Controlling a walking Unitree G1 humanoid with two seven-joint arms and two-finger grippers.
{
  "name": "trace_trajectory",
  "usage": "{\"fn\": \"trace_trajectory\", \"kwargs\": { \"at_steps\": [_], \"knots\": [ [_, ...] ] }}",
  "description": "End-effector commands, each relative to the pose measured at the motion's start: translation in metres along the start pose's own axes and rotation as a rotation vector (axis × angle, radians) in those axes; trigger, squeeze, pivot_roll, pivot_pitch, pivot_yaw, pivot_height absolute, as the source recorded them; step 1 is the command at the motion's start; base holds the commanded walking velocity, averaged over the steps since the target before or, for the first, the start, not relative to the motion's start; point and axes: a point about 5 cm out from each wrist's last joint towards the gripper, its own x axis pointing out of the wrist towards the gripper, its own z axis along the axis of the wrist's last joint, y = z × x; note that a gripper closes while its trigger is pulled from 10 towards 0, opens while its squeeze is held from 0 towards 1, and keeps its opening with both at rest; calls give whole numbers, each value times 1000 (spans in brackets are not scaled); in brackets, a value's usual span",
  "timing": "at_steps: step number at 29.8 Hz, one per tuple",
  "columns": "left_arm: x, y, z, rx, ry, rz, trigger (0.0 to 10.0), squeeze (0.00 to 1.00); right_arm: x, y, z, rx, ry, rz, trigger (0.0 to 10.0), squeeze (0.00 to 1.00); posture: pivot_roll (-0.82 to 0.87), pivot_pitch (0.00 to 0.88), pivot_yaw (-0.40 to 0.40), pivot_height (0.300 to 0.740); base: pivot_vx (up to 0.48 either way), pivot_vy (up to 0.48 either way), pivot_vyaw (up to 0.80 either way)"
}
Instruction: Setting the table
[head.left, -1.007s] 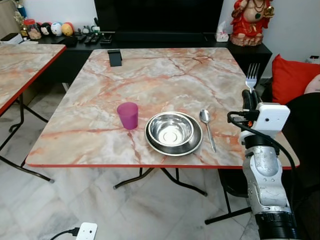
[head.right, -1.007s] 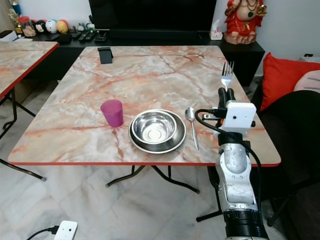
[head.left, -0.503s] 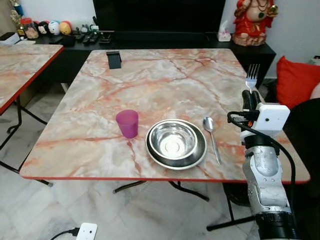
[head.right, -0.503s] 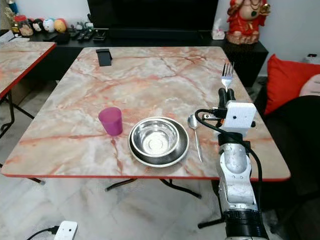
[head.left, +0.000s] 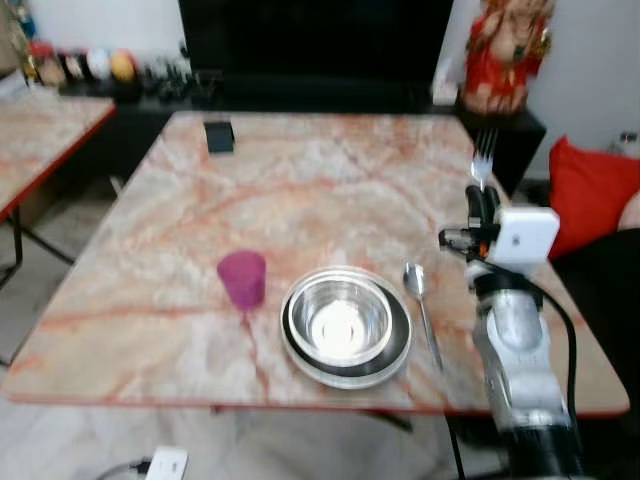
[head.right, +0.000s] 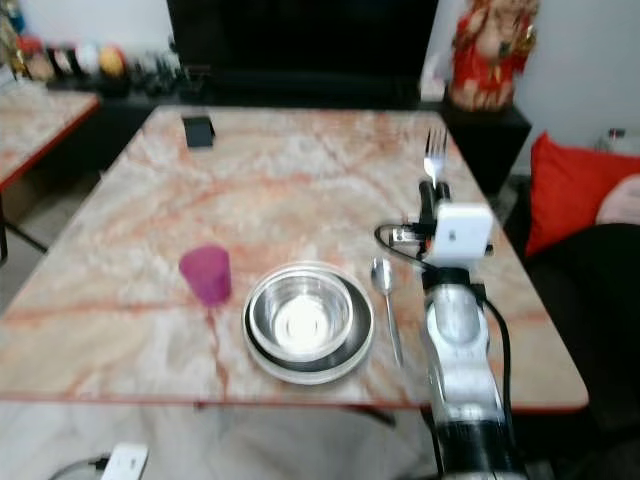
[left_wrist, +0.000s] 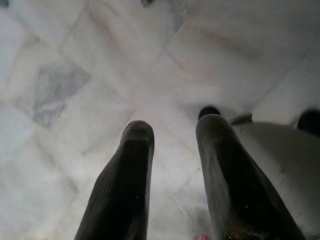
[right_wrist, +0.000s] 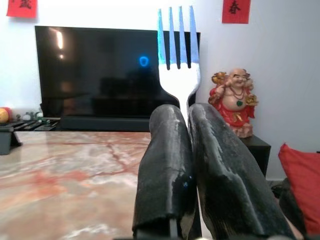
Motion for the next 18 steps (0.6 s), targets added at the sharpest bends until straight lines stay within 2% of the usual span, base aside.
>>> {"fn": "trace_trajectory", "kwargs": {
  "at_steps": [1, 4, 5, 6, 7, 8, 10, 12, 13, 15, 18],
  "knots": [
    [0, -6, -1, 10, 11, -14, 10000, 0, 0, -11, 0, -21, 17, -37, 10000, 0, -14, 0, -1, 740, 0, 0, 0],
    [0, -6, -1, 16, 12, -15, 10000, 0, 1, -12, -3, -38, 49, -40, 10000, 0, -15, 0, -1, 740, 0, 0, 0],
    [1, -5, -1, 18, 13, -16, 10000, 0, 1, -12, -12, -66, 134, -37, 10000, 0, -17, 0, 2, 740, 0, 0, 0],
    [1, -5, -1, 18, 13, -16, 10000, 0, 1, -12, -12, -66, 134, -37, 10000, 0, -17, 0, 2, 740, 0, 0, 0],
    [1, -5, -1, 21, 14, -18, 10000, 0, -1, -13, -24, -119, 257, -23, 10000, 0, -17, 0, 2, 740, 0, 0, 0],
    [1, -5, -1, 22, 14, -19, 10000, 0, -2, -14, -29, -129, 310, -16, 10000, 0, -19, 0, 5, 740, 0, 0, 0],
    [1, -5, -1, 22, 15, -20, 10000, 0, -4, -13, -35, -84, 395, -13, 10000, 0, -22, 0, 6, 740, 0, 0, 0],
    [1, -5, -1, 23, 15, -20, 10000, 0, -4, -13, -35, -65, 407, -17, 10000, 0, -24, 0, 8, 740, 0, 0, 0],
    [1, -5, -1, 25, 17, -23, 10000, 0, -3, -11, -36, -15, 475, -11, 10000, 0, -24, 0, 8, 740, 0, 0, 0],
    [1, -5, -1, 25, 17, -24, 10000, 0, -4, -11, -37, -13, 498, -6, 10000, 0, -24, 0, 8, 740, 0, 0, 0],
    [1, -6, 0, 25, 18, -25, 10000, 0, -7, -14, -49, -7, 595, -22, 10000, 0, -27, 0, 7, 740, 0, 0, 0]
  ]
}}
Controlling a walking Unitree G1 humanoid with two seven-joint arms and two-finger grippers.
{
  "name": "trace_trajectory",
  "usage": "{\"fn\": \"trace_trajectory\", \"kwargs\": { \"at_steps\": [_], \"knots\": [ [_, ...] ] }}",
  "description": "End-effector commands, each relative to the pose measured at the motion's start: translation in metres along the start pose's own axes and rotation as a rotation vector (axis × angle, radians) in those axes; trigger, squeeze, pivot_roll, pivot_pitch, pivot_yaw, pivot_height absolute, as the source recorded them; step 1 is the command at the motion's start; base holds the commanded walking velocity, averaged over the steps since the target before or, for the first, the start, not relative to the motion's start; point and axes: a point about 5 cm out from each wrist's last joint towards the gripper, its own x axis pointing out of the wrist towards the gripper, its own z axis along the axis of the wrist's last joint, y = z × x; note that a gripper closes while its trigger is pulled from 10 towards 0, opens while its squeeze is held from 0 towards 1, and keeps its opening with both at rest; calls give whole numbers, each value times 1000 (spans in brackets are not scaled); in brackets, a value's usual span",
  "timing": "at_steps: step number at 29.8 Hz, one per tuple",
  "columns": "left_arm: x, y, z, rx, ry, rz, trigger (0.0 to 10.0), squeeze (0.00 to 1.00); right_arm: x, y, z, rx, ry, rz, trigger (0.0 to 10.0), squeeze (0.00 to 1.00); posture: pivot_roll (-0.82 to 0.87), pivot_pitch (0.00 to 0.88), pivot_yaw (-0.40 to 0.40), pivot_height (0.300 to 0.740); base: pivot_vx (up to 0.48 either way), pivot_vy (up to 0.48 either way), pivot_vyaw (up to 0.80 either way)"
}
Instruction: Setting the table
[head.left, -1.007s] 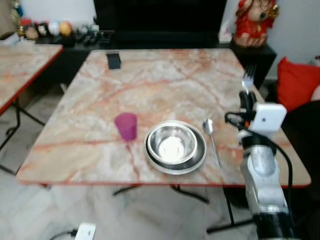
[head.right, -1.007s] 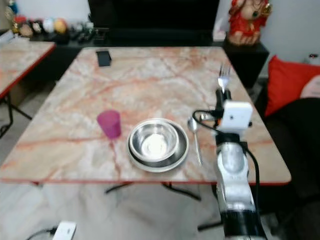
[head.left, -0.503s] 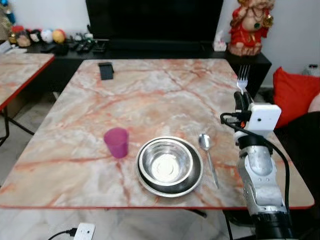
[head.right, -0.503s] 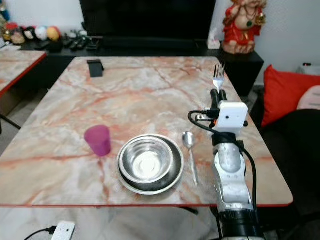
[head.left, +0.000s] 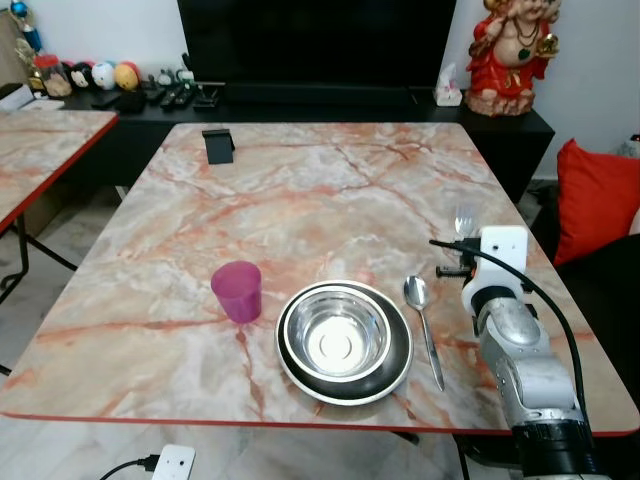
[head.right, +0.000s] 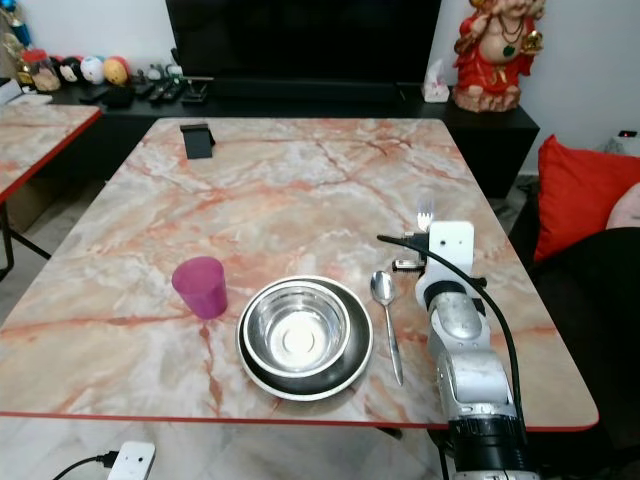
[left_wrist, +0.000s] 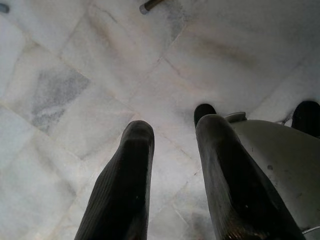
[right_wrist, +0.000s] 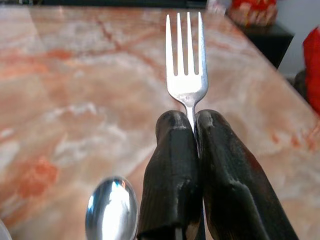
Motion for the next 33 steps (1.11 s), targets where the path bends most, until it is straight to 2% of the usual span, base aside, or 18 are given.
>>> {"fn": "trace_trajectory", "kwargs": {
  "at_steps": [1, 11, 14, 24, 33],
  "knots": [
    [0, -1, -2, 22, 20, -8, 10000, 0, 3, -6, 0, 27, 39, -26, 10000, 0, -23, 0, 5, 740, 0, 0, 0],
    [0, -1, -3, 17, 24, -7, 10000, 0, -1, -4, -17, 32, 167, -7, 10000, 0, -23, 0, 4, 740, 0, 0, 0],
    [0, -1, -3, 17, 25, -9, 10000, 0, -4, 0, -27, 47, 257, 26, 10000, 0, -26, 0, 4, 740, 0, 0, 0],
    [0, 0, -3, 23, 27, -10, 10000, 0, -7, 1, -36, -21, 306, 43, 10000, 0, -29, 0, 8, 740, 0, 0, 0],
    [0, -1, -4, 26, 28, -16, 10000, 0, -11, 1, -44, -16, 338, 22, 10000, 0, -35, 0, 9, 740, 0, 0, 0]
  ]
}}
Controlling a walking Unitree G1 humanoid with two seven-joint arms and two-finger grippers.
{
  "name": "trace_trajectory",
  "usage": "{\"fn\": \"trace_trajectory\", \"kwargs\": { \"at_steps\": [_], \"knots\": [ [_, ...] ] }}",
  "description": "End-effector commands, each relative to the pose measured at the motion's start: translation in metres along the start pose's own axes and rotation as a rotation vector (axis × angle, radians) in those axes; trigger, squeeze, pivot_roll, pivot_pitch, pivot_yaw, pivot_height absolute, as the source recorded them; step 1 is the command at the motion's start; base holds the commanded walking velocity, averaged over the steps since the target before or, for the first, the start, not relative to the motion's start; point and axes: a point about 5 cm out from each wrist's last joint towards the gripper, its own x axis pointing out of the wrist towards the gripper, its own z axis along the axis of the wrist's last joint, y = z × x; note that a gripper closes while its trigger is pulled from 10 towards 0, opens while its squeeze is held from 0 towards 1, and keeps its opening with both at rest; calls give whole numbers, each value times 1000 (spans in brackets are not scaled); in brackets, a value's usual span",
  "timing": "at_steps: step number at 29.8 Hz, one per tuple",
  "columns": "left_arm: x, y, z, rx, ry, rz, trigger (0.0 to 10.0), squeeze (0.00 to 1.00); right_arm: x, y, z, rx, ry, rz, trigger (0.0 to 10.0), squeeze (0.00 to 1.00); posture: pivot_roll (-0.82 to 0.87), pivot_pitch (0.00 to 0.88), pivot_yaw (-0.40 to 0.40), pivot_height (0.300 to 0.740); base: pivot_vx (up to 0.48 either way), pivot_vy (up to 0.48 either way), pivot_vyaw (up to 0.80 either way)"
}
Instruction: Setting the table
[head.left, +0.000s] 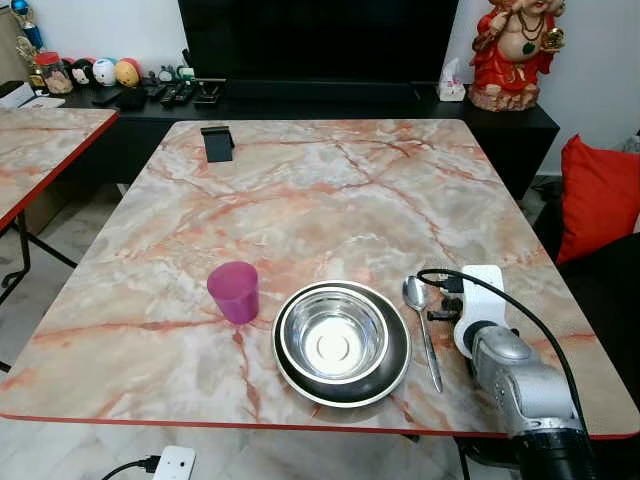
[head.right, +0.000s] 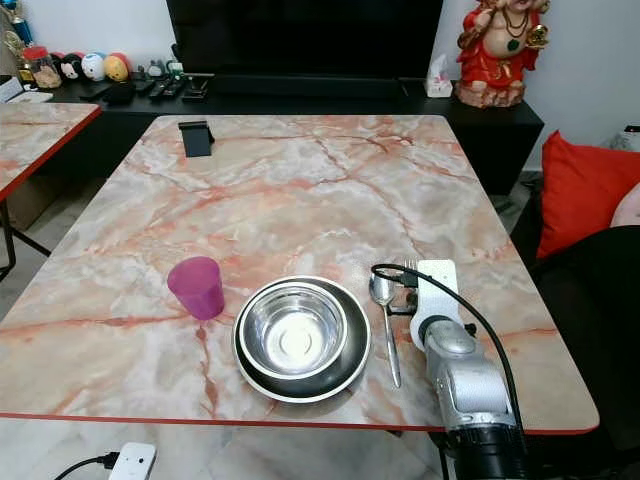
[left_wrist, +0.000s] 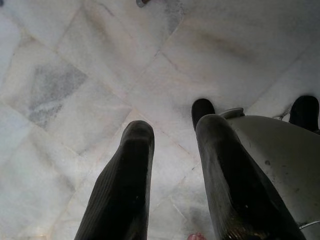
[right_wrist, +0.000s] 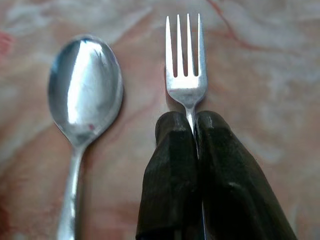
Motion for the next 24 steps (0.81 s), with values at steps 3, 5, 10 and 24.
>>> {"fn": "trace_trajectory", "kwargs": {
  "at_steps": [3, 5, 10, 24],
  "knots": [
    [0, 0, -3, 25, 14, -9, 10000, 0, -2, -1, 2, -7, -3, -12, 10000, 0, -34, 0, 9, 740, 0, 0, 0],
    [0, -1, -3, 26, 15, -10, 10000, 0, -2, 0, 2, -8, -1, -9, 10000, 0, -33, 0, 7, 740, 0, 0, 0],
    [0, -1, -3, 24, 14, -8, 10000, 0, -1, 4, 7, -10, -35, 10, 10000, 0, -29, 0, 6, 740, 0, 0, 0],
    [0, 0, -3, 23, 14, -7, 10000, 0, 5, 5, 5, -6, -37, 5, 10000, 0, -24, 0, 7, 740, 0, 0, 0]
  ]
}}
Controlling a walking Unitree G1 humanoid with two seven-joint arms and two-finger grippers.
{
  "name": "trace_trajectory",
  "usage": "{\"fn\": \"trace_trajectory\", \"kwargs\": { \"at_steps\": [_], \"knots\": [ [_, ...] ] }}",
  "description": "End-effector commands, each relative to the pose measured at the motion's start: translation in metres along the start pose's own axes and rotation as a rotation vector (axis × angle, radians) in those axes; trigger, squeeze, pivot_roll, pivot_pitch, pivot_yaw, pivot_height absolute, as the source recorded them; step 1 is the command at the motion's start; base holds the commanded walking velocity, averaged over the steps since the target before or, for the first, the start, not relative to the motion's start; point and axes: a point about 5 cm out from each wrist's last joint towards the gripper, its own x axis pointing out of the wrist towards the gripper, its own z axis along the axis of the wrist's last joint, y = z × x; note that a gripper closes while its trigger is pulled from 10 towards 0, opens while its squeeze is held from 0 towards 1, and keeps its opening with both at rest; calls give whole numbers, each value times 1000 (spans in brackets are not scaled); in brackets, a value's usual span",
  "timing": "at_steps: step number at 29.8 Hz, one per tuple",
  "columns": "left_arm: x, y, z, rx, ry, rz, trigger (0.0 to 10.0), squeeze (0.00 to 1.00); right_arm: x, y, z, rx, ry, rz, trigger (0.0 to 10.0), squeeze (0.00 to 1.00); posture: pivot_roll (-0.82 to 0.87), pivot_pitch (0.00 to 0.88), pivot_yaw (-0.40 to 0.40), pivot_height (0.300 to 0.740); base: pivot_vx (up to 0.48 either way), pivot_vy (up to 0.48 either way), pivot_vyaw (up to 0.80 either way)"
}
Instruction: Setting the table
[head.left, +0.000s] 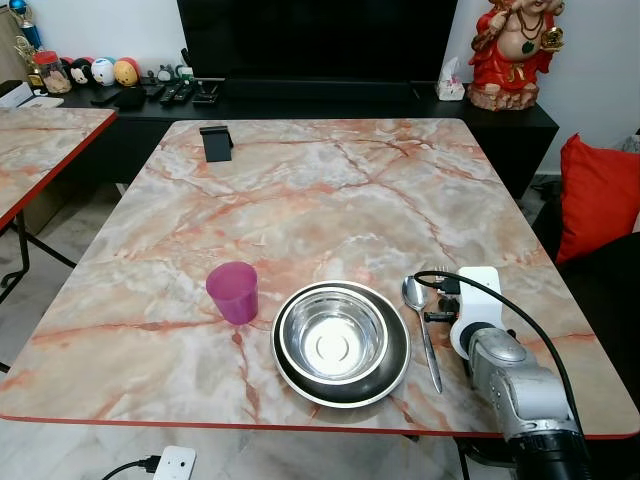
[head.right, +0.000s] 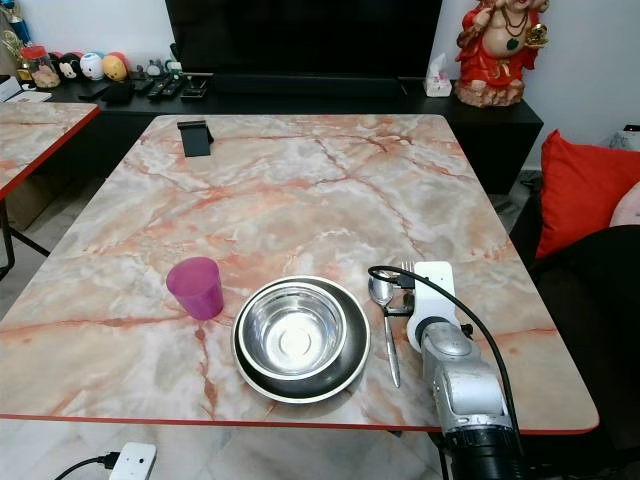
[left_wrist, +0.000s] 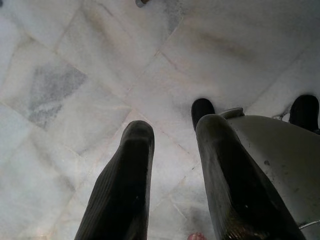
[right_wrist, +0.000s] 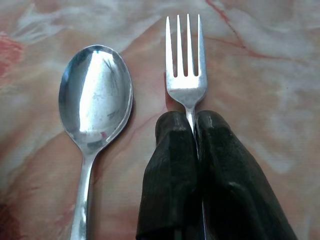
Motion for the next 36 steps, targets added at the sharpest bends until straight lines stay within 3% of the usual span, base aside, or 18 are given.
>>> {"fn": "trace_trajectory", "kwargs": {
  "at_steps": [1, 36],
  "knots": [
    [0, 0, -3, 22, 14, -7, 10000, 0, 2, -1, 1, -3, -3, -10, 10000, 0, -24, 0, 7, 740, 0, 0, 0],
    [0, 0, -2, 21, 13, -7, 10000, 0, 12, 7, -2, 9, 2, 33, 10000, 0, -12, 0, 8, 740, 0, 0, 0]
  ]
}}
